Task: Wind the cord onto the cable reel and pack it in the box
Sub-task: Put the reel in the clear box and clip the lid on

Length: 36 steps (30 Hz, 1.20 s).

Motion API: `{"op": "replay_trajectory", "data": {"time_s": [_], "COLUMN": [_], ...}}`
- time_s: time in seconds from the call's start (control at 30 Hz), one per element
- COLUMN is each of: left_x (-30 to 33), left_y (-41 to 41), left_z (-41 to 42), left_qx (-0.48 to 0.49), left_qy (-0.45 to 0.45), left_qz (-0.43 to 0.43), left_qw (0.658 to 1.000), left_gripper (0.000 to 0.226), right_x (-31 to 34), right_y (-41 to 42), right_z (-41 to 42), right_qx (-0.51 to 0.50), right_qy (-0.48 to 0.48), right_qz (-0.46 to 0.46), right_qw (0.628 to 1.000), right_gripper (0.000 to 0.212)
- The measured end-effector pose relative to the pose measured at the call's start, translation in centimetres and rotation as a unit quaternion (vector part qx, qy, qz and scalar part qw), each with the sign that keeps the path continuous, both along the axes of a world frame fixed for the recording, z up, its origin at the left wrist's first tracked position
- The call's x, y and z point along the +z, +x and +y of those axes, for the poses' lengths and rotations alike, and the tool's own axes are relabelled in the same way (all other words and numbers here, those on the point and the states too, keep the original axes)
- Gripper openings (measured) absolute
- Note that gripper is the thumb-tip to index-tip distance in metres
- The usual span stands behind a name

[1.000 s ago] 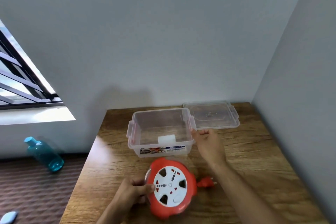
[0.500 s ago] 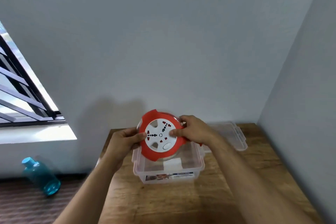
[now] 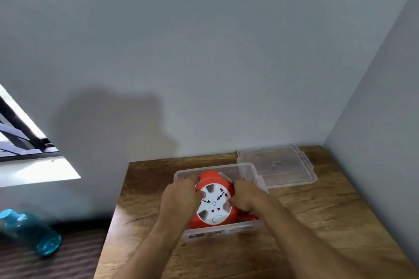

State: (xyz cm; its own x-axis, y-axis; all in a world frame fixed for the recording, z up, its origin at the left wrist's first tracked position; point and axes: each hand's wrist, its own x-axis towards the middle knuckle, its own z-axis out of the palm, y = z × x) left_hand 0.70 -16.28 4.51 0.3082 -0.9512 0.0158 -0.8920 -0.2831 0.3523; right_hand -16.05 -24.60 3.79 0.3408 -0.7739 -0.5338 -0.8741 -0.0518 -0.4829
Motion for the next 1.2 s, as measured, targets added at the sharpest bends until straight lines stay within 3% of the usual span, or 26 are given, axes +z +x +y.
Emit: {"op": "replay_trajectory", "data": {"time_s": [0.13, 0.23, 0.33, 0.43, 0.5, 0.57, 0.67, 0.73, 0.83, 0.97, 1.03, 1.13, 1.2], "left_x": [-1.2, -1.7, -1.9, -1.1, -0.8, -0.5, -0.5, -0.3, -0.3, -0.6, -0.3, -0.2, -0.5], "left_y": [-0.5, -1.4, -1.8, -1.7, -1.7, -1.9, -1.7, -1.6, -1.7, -1.6, -1.5, -1.2, -0.8], "left_z": [-1.1, -0.7, 0.7, 1.2, 1.2, 1.2, 1.5, 1.2, 1.3, 1.5, 1.1, 1.1, 1.5], "left_qx": [-0.007, 0.006, 0.018, 0.031, 0.034, 0.043, 0.051, 0.058, 0.064, 0.056, 0.045, 0.032, 0.039], "left_qy": [0.047, 0.054, 0.009, -0.015, -0.011, -0.004, 0.002, 0.007, -0.002, -0.012, -0.026, -0.041, -0.099], "left_qz": [-0.107, -0.106, -0.072, -0.016, -0.019, -0.029, -0.036, -0.027, -0.029, -0.052, -0.058, -0.044, -0.026], "left_qw": [0.993, 0.993, 0.997, 0.999, 0.999, 0.999, 0.998, 0.998, 0.998, 0.997, 0.997, 0.998, 0.994], "left_gripper": [0.062, 0.084, 0.066, 0.056, 0.056, 0.056, 0.056, 0.056, 0.056, 0.057, 0.057, 0.054, 0.043], "right_x": [0.6, 1.6, 1.9, 0.3, -2.2, -5.5, -8.2, -8.5, -8.2, -5.7, -3.0, 1.3, 3.7], "right_y": [-0.2, -1.4, -3.7, -7.0, -8.6, -9.2, -8.7, -8.6, -9.1, -10.0, -10.1, -9.9, -9.4], "right_z": [0.2, -0.6, -2.1, -4.2, -4.9, -4.4, -3.5, -3.7, -3.8, -3.6, -3.8, -3.4, -2.1], "right_qx": [0.013, -0.022, -0.109, -0.207, -0.147, -0.056, 0.010, 0.034, 0.074, 0.039, -0.012, -0.080, -0.114], "right_qy": [-0.039, -0.165, -0.273, -0.250, -0.223, -0.215, -0.268, -0.289, -0.319, -0.459, -0.525, -0.590, -0.591], "right_qz": [0.022, -0.022, -0.132, -0.172, -0.087, -0.040, -0.040, -0.014, -0.045, -0.060, -0.074, -0.156, -0.240], "right_qw": [0.999, 0.986, 0.947, 0.930, 0.960, 0.974, 0.963, 0.957, 0.944, 0.886, 0.848, 0.788, 0.762], "right_gripper": [0.044, 0.022, 0.016, 0.024, 0.035, 0.032, 0.015, 0.014, 0.019, 0.014, 0.021, 0.018, 0.015]}}
